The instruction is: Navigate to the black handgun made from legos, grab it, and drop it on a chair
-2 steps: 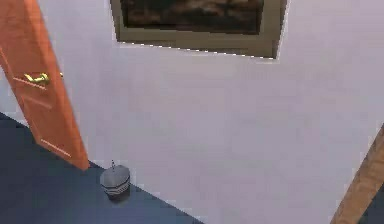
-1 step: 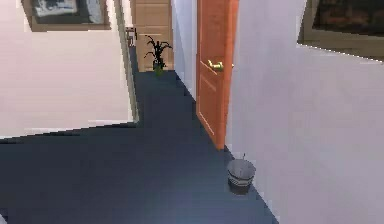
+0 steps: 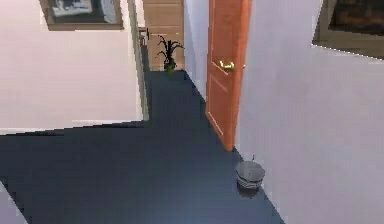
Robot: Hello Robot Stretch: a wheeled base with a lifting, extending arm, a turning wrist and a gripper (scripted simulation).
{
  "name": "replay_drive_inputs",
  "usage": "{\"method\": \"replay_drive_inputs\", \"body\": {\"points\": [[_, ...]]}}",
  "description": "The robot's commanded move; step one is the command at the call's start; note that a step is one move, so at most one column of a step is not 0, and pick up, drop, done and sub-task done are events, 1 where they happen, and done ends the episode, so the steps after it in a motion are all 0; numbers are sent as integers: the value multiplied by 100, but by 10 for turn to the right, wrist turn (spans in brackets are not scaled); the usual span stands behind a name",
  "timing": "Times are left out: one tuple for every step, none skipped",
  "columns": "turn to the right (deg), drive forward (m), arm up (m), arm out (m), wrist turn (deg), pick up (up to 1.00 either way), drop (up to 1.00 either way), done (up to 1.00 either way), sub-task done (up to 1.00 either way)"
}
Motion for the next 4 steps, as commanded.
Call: {"method": "replay_drive_inputs", "body": {"points": [[0,100,0,0,0,0,0,0,0],[-30,0,0,0,0,0,0,0,0],[0,100,0,0,0,0,0,0,0],[0,55,0,0,0,0,0,0,0]]}}
